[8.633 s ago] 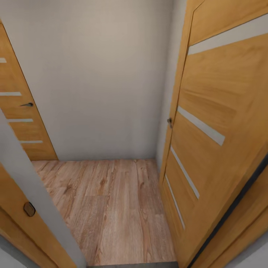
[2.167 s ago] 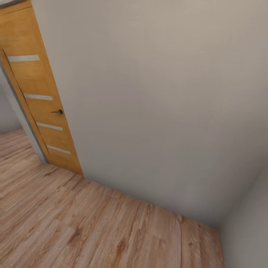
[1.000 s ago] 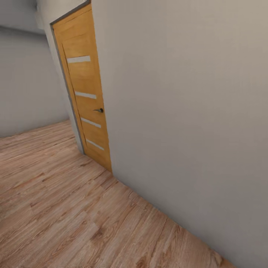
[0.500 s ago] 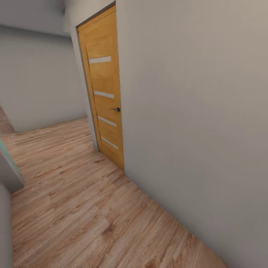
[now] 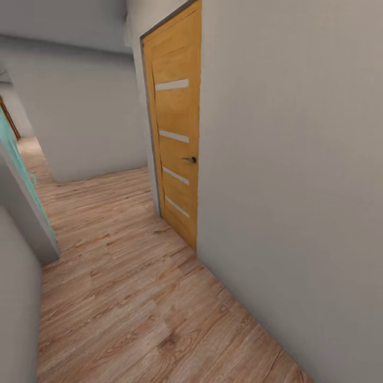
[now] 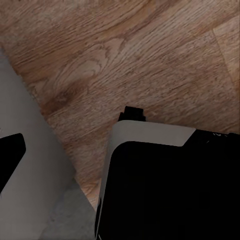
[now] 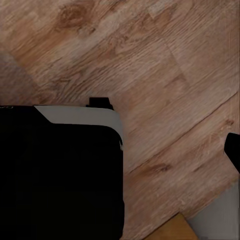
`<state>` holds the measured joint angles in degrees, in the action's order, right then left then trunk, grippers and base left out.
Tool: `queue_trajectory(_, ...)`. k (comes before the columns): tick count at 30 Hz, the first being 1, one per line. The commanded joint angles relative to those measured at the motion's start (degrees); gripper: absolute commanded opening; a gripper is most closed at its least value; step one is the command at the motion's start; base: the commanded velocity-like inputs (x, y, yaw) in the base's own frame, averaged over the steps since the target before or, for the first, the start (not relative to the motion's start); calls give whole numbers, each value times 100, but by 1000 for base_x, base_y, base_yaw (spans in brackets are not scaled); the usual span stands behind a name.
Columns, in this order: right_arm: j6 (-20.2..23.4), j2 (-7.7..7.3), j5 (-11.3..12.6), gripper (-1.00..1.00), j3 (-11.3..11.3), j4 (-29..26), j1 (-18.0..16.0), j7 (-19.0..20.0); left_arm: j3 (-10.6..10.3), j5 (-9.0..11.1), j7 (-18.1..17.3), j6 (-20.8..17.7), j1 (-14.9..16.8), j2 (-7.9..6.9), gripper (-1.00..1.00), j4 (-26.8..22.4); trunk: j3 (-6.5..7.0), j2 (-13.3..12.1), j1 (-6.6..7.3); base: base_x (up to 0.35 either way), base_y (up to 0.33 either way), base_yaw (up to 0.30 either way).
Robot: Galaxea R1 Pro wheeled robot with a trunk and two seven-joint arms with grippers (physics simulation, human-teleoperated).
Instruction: Move the two storage containers from the living room to the garage. In the garage, place one container on the floor and stack the other container on top of it (either order is fine).
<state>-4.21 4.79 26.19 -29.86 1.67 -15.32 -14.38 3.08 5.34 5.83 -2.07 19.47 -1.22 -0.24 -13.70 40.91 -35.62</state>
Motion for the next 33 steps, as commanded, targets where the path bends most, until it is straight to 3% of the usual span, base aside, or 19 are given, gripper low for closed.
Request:
queue_trajectory(1,-36,5,60,100,-47,18,-6,-3,26,46,8,-20,4,0,100,-3,-8,6,-4,320,0,271)
queue_trajectory(14,-39,1,58,100,-47,18,-8,-3,26,46,10,-21,4,-1,100,-3,-8,6,-4,320,0,249)
queue_trajectory(33,-38,5,53,100,-47,18,-6,-3,26,46,7,-21,4,-1,100,-3,-11,6,-4,320,0,36)
